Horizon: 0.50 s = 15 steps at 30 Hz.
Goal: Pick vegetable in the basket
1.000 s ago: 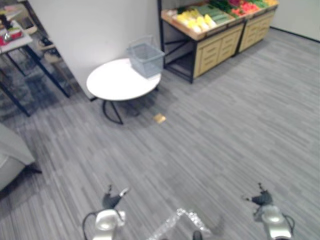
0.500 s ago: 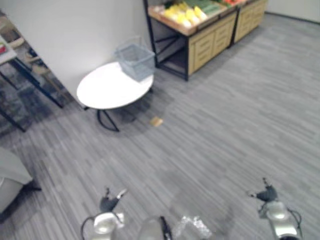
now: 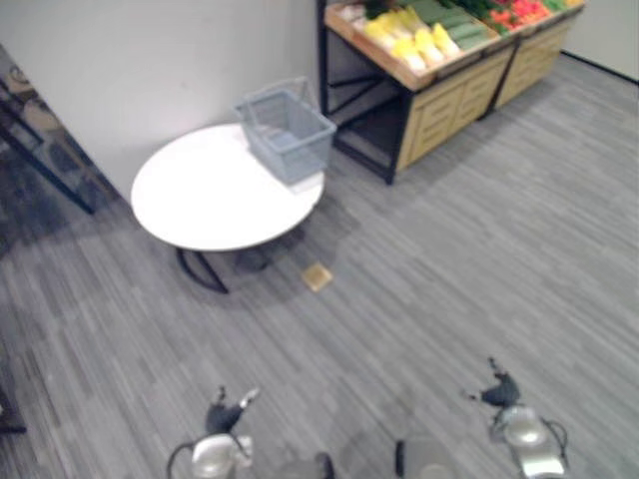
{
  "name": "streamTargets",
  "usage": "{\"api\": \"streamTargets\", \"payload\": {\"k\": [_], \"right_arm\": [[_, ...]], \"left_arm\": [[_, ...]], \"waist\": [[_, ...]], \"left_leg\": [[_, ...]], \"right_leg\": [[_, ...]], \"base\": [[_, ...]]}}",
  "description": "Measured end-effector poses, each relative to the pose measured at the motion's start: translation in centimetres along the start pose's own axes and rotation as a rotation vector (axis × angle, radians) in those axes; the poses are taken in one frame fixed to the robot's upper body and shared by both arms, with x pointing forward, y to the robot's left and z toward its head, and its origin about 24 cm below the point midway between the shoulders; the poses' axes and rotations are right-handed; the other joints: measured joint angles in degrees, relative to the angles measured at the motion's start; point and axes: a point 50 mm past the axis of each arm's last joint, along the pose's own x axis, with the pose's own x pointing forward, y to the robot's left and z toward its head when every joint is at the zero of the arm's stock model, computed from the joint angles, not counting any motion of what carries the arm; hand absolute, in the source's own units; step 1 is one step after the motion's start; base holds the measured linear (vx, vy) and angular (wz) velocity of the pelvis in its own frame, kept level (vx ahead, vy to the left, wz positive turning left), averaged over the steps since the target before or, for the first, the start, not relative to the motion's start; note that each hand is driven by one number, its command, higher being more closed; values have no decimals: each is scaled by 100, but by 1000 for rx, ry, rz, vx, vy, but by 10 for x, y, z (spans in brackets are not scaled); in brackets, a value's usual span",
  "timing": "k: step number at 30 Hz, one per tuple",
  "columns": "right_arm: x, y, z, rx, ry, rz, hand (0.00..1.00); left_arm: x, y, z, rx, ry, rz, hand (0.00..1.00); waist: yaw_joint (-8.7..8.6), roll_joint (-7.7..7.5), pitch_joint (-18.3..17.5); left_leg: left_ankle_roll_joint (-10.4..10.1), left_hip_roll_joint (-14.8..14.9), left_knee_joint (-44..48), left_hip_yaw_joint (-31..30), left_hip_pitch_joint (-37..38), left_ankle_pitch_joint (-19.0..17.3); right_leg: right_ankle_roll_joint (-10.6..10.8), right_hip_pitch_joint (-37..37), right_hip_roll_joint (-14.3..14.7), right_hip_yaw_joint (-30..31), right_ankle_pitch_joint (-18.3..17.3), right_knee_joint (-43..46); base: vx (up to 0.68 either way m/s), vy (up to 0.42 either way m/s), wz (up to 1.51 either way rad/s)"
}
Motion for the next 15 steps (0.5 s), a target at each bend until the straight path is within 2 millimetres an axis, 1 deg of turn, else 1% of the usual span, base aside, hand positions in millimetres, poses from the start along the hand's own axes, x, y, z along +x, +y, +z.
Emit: {"api": "streamTargets", "payload": {"k": [1,2,3,4,5,6,7,8,9,10,11,12,13,14,15], "right_arm": [[0,-1,2,2,-9,-3,0],[1,-2,4,3,-20,-7,0],[1,-3,7,2,-35,-11,0],[1,-5,10,5,-49,-18,0],[1,-7,12,6,-57,-26,0],[3,-14,18,0,-80,-43,0],[4,-17,22,-6,-93,-51,0],[5,-22,25,-26,-108,-61,0],[7,-27,38,-50,-156,-77,0],[7,-30,45,-63,-183,-89,0],[6,-37,55,-84,-227,-114,0],[5,-40,58,-90,-244,-127,0],[4,-42,60,-96,-251,-132,0],[3,-44,68,-112,-284,-137,0],[4,-43,72,-117,-301,-135,0]], "left_arm": [[1,-1,4,3,-10,-5,0],[3,-4,9,7,-24,-12,0],[5,-6,12,18,-35,-23,0],[6,-6,15,27,-48,-27,0],[7,-5,18,33,-56,-26,0],[9,-3,22,40,-68,-20,0],[9,-3,19,42,-60,-19,0],[8,-5,14,48,-36,-25,0],[6,-5,3,57,3,-27,0],[5,-5,-1,64,17,-31,0],[4,-7,-5,85,31,-44,0],[0,-6,-12,85,50,-47,0],[-1,-7,-15,81,59,-48,0],[-7,-12,-24,68,83,-58,0],[-9,-13,-27,65,92,-60,0]], "waist": [[-32,16,18],[-59,46,39],[-126,102,58],[-150,89,43],[-165,60,42],[-209,-20,16],[-226,-18,34],[-225,101,17],[-179,239,-7],[-179,341,13],[-193,503,21],[-183,578,36],[-157,608,54],[-26,645,163],[44,697,173]], "left_leg": [[1,22,-41,-103,112,-1],[-2,76,-88,-261,273,-9],[-45,210,-149,-441,446,-35],[-174,295,-161,-458,534,-110],[-320,328,-155,-464,590,-197],[-666,446,-167,-585,858,-580],[-737,507,-165,-650,975,-726],[-815,630,-116,-732,1073,-805],[-816,790,273,-751,985,-791],[-828,895,608,-763,865,-785],[-992,1107,1401,-797,597,-639],[-1189,1264,2472,-920,252,-158],[-1240,1344,3075,-953,50,289],[-1223,1600,4663,-958,-511,827],[-1129,1670,5221,-880,-744,690]], "right_leg": [[-84,-120,14,-55,-55,-354],[-159,-275,55,-146,-100,-1021],[-87,-315,147,-252,-49,-2384],[-60,-247,207,-242,246,-4065],[-88,-246,198,-225,430,-4690],[-6,-240,202,-79,920,-5617],[163,-216,226,-12,1355,-5473],[239,-298,335,-2,1610,-5103],[106,-517,455,-45,1260,-4473],[37,-512,518,-131,1095,-4328],[-128,-374,661,-283,861,-4162],[-221,-56,789,-384,596,-4106],[-290,185,878,-393,482,-4154],[-411,816,1106,-354,354,-4480],[-447,1056,1177,-314,334,-4625]], "base": [[525,-87,81],[525,-163,74],[618,-243,103],[514,-243,102],[653,-361,109],[577,-342,81],[689,-420,71],[554,-358,23],[550,-354,10],[548,-352,8],[525,-342,20],[513,-327,16],[589,-307,-5],[480,-204,-26],[544,-210,-46]]}}
